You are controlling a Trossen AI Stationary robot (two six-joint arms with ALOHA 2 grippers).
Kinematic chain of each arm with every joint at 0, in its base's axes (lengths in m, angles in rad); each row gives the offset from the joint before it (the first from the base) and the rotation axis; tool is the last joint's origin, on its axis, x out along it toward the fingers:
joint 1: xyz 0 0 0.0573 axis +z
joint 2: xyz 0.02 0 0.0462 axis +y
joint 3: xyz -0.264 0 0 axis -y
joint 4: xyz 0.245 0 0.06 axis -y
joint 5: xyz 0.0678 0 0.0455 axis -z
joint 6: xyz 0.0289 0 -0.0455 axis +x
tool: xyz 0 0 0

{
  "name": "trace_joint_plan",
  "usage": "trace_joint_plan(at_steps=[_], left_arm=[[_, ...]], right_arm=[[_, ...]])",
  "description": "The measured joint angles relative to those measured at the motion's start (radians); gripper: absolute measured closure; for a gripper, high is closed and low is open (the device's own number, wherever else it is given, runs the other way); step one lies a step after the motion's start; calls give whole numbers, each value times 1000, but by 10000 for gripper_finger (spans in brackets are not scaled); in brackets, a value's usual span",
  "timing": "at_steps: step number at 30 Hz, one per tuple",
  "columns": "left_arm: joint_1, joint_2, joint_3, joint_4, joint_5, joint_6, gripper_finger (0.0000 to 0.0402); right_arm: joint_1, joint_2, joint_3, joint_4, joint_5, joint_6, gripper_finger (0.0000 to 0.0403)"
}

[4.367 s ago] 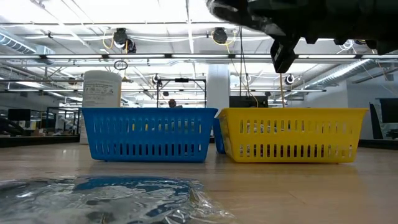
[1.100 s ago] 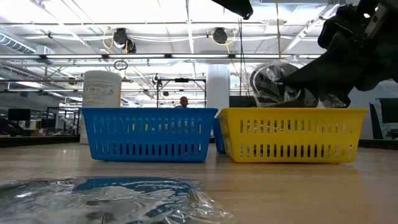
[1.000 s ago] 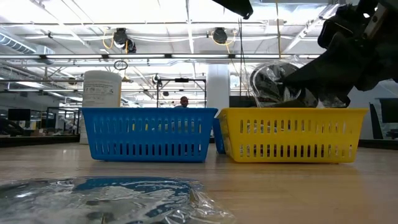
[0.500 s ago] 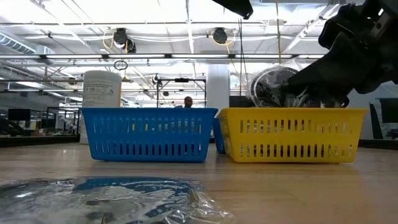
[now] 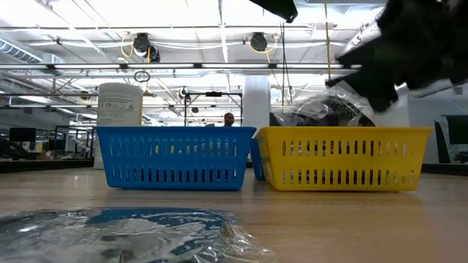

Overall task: Pick & Place Travel size toiletries
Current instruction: Put the black hairbrush into the right yellow bin

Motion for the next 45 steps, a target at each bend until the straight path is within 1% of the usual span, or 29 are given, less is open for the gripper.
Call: trace_joint_plan(at_steps=[3,5,8,10,14,17,21,23,26,29,33,35,39,45], left_arm=[[0,0,0,0,0,-1,293],[0,0,0,0,0,-12,293],[0,0,0,-5,2,-32,293],[0,0,0,-13,30,-66,293],[2,0,0,-31,173,-171,293],[2,0,0,-41,333,-283,293],[1,0,0,-87,576,-435,293],[-7,0,0,-124,641,-511,293],[-26,-1,-18,-195,659,-663,293],[-49,0,-62,-249,715,-813,293],[-72,0,-109,-247,782,-979,293],[-80,0,-116,-254,805,-1014,293],[-93,0,-115,-241,814,-1043,293],[-101,0,-145,-225,828,-1053,291]], right_arm=[[0,-32,0,103,0,-161,183],[0,-66,0,121,-1,-244,180],[0,-121,0,95,-2,-280,180],[0,-149,0,55,-15,-272,182],[1,-174,0,-28,-89,-216,185],[9,-175,0,-65,-131,-189,185],[30,-175,0,-83,-133,-181,186],[40,-175,0,-80,-132,-181,186],[52,-175,0,-80,-132,-181,186],[60,-175,0,-80,-133,-181,188],[60,-175,0,-79,-132,-194,188],[60,-175,0,-79,-132,-197,188],[62,-175,0,-79,-132,-199,190],[93,-175,0,-78,-132,-200,191]])
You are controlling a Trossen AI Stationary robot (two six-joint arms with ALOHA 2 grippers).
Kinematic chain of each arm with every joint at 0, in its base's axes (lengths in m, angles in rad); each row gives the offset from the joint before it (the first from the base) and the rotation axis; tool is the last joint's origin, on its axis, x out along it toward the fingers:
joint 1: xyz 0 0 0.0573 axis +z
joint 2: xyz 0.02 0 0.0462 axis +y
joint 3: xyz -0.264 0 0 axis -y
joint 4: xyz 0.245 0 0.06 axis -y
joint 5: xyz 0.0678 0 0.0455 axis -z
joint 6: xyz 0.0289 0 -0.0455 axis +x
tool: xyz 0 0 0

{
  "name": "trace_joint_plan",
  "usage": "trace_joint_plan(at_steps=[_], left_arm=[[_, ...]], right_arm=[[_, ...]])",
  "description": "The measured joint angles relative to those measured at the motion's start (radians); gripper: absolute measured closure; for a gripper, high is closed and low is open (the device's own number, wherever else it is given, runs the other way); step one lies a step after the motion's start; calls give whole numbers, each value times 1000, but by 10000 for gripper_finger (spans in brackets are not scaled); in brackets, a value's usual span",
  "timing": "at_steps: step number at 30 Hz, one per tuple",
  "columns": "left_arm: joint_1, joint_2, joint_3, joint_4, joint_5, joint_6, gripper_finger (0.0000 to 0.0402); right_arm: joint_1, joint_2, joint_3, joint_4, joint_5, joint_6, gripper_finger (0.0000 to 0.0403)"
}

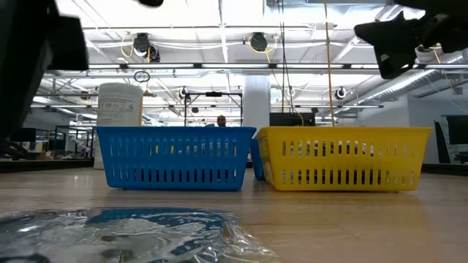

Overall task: Pick & Place Travel size toiletries
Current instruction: Put the black hairbrush into the right yellow bin

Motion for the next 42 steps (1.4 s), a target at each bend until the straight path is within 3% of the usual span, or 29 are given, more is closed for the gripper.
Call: trace_joint_plan(at_steps=[11,19,32,42], left_arm=[[1,0,-58,7,-7,-111,209],[1,0,-58,126,-29,-83,163],[1,11,-59,120,-79,-78,158],[1,91,-54,132,-26,-28,158]], right_arm=[[26,0,0,7,3,0,191],[26,0,0,7,4,0,191],[26,0,0,7,4,0,191],[26,0,-1,11,3,0,191]])
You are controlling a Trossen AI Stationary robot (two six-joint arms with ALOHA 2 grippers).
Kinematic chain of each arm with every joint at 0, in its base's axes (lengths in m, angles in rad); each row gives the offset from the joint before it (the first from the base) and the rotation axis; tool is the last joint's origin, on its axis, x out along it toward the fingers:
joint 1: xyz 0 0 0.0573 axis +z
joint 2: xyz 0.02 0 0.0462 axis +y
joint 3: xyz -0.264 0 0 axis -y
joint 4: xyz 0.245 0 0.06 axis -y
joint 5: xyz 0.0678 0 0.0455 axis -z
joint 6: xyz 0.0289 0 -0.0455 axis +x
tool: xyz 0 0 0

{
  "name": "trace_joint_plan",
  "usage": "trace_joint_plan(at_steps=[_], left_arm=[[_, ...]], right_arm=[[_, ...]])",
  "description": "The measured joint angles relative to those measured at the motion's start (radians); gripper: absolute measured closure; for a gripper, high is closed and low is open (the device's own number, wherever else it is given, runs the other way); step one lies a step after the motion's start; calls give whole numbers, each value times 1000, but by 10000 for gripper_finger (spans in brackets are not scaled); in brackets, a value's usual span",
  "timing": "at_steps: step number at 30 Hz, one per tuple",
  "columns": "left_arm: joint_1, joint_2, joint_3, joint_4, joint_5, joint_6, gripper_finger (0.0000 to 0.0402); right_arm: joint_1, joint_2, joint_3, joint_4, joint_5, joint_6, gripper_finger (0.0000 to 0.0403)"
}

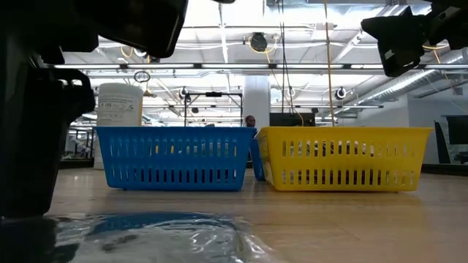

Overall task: Pick & Place Travel size toiletries
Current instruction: Put the black hairbrush into the right yellow bin

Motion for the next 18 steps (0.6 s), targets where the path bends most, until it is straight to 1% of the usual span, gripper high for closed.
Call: trace_joint_plan(at_steps=[5,8,10,12,16,17,18], left_arm=[[0,30,1,-3,2,38,163],[0,31,1,-4,11,61,190],[0,32,0,-1,14,74,223],[0,33,0,9,20,90,265],[3,32,0,14,59,152,368],[4,32,0,12,62,158,383],[3,28,0,11,58,166,389]], right_arm=[[0,0,0,1,0,0,191],[0,0,0,3,0,0,191],[0,0,0,3,0,0,191],[0,0,0,3,0,0,191],[0,0,0,3,0,0,191],[0,0,0,3,0,0,191],[0,0,0,3,0,0,191]])
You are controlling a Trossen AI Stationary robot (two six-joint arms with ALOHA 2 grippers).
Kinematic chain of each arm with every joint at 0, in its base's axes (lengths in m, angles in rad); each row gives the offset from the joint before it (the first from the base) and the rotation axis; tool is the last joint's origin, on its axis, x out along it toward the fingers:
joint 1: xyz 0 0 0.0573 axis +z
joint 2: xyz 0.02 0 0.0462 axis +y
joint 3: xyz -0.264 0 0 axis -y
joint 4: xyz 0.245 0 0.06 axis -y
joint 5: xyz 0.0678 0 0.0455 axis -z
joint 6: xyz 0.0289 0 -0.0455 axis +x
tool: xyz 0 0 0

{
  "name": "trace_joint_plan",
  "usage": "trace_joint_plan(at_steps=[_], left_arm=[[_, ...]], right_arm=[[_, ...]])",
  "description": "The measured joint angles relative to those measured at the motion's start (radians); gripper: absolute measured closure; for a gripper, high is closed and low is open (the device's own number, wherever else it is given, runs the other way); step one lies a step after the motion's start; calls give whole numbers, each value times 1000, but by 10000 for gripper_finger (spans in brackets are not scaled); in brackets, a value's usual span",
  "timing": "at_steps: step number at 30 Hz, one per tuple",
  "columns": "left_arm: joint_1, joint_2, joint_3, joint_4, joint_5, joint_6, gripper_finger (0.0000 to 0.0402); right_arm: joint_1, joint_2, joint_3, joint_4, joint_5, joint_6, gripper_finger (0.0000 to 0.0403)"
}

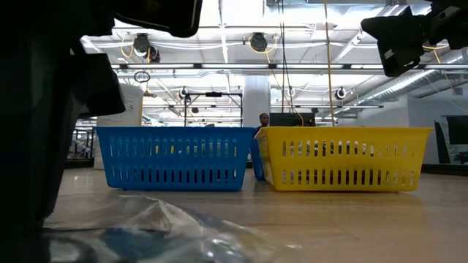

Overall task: Pick & Place Travel size toiletries
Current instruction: Put the black hairbrush into the right yellow bin

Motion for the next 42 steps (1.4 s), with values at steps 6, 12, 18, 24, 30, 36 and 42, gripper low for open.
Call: trace_joint_plan(at_steps=[6,12,18,24,30,36,42], left_arm=[[-2,-37,-7,7,-40,39,399],[-3,-104,-11,-1,-123,54,401],[-2,-166,-9,-3,-221,69,401],[-2,-229,-8,0,-348,54,402],[-2,-281,-6,15,-513,13,402],[16,-325,-5,23,-646,117,402],[58,-330,-5,74,-758,292,402]], right_arm=[[0,0,0,0,0,0,191],[0,0,0,0,0,0,191],[0,0,0,0,0,0,191],[0,0,0,0,-3,0,191],[0,0,0,0,-3,24,191],[0,0,1,29,-4,30,190],[-25,0,1,118,-1,20,190]])
